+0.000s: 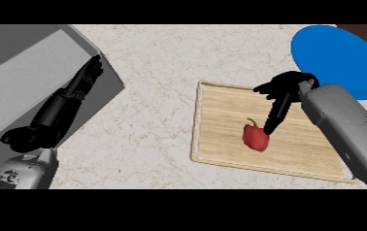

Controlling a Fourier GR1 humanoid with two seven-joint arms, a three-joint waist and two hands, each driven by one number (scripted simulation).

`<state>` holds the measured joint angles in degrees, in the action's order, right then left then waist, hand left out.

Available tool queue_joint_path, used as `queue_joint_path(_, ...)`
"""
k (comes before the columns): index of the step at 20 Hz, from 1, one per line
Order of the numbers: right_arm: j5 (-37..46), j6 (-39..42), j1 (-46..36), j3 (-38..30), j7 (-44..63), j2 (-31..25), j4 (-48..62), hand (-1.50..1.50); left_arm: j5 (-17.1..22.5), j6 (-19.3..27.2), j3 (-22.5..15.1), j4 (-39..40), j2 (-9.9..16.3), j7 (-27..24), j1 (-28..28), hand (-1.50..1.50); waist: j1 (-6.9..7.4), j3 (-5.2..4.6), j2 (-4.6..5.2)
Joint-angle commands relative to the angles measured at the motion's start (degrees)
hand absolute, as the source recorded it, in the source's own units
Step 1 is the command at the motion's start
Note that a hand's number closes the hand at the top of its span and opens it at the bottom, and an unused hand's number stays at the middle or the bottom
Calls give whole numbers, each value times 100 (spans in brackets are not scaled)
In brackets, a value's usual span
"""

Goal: Pick the bell pepper from the tray and place it in the plate

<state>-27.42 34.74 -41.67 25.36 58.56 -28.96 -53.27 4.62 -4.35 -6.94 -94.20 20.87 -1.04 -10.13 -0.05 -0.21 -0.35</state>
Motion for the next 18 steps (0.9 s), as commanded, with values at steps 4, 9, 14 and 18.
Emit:
queue_joint_path(4, -365, 342, 54, 17, 965, 105, -144, -150, 94, -176, 183, -261, 52, 180, 90, 0, 38, 18, 19)
queue_joint_path(9, -261, 157, 661, 459, 839, 171, -697, -150, -75, -117, 102, -37, -102, 119, -75, 0, -45, 17, 7)
queue_joint_path(14, 190, -138, 808, 761, 435, 347, -605, -150, 78, -437, 368, -62, 156, -174, 211, 0, 38, 18, 29)
queue_joint_path(18, 143, 321, 1006, 850, -36, 281, -969, 150, -91, -227, 284, 33, -58, -64, 27, 0, 11, 21, 33)
